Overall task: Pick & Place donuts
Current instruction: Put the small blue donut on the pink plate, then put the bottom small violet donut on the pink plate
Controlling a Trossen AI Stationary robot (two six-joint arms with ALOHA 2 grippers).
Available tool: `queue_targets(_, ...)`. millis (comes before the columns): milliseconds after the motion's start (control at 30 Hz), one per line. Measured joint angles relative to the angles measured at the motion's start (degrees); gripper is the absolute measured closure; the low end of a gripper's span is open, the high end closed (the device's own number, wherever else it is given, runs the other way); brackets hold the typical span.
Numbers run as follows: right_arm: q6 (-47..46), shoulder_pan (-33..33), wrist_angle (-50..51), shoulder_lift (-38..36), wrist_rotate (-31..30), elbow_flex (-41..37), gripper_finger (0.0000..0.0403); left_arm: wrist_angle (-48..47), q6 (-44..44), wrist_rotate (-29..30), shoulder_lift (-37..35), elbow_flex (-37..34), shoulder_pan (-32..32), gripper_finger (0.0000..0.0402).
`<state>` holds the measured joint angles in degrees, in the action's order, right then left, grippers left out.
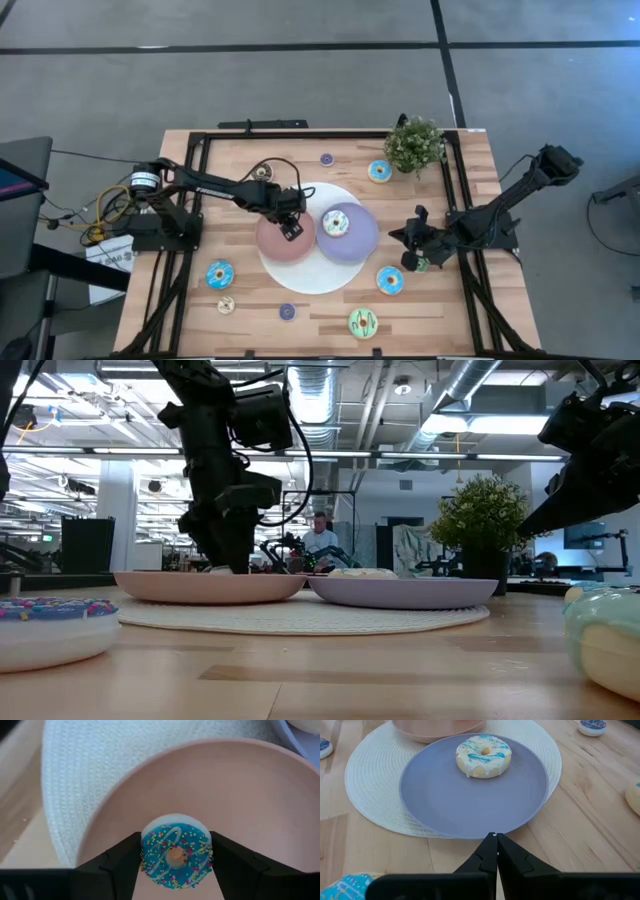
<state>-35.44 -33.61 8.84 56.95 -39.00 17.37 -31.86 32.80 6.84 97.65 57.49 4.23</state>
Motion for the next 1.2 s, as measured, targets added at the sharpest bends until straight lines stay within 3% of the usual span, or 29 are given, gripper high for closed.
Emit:
queue_targets(467, 0.0, 0.0, -0.1, 0.0, 0.0, 0.0, 0.0402, -0.6, -4.8, 1.7, -0.2, 0.0, 0.0, 0.0094)
queue_targets(733, 0.0, 0.0, -0.3, 0.0, 0.0, 0.0, 0.0402, -1.8, -7.4, 3.1, -7.4, 0.0, 0.0, 0.0088)
queue_targets(933, 0.0, 0.0, -0.9, 0.0, 0.0, 0.0, 0.0402, -8.2, -7.5, 6.6, -19.8, 0.0, -0.7, 0.0121)
queue_targets(1200, -0.1, 0.0, -2.0, 0.0, 0.0, 0.0, 0.0402, -8.5, -3.7, 16.3, -39.9, -8.6, -6.6, 0.0249)
